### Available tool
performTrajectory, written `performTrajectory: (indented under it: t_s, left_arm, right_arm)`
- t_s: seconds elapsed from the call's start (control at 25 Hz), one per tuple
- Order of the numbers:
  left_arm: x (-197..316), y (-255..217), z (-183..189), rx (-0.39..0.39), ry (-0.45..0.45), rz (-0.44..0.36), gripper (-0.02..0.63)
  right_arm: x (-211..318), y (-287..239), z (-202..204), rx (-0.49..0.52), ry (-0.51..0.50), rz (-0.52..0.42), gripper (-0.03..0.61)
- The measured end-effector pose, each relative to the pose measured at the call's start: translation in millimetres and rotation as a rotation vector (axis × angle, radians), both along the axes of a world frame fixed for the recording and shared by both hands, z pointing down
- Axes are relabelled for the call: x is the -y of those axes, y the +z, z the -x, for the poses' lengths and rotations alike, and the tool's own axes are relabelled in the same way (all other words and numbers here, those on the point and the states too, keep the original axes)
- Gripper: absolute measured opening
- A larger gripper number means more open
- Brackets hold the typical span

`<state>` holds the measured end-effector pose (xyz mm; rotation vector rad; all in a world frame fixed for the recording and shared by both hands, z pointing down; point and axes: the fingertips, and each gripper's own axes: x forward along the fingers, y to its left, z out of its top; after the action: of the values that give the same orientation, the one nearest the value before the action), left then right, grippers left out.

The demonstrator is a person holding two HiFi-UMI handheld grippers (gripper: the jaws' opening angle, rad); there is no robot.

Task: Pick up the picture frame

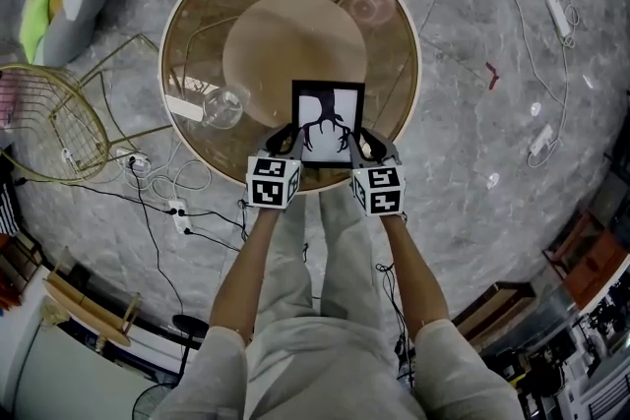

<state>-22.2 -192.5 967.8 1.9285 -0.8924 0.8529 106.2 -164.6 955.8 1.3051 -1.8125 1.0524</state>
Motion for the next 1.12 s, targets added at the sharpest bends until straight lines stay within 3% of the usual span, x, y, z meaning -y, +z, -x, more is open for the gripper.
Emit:
performTrajectory:
  t_s: [0.4,1.12]
  left_arm:
    - [7.2,-35.1,1.2,-0.017,-0.031,-0.047,0.08]
    - [45.5,-157.5,-6.7,-0.066,-0.058,-0.214,0.08]
  right_arm:
    - [6.5,-34.6,0.4,0.001,0.01,-0.05,0.088]
    - [48.0,-157.1,-8.5,-0.047,-0.007,-0.234,0.086]
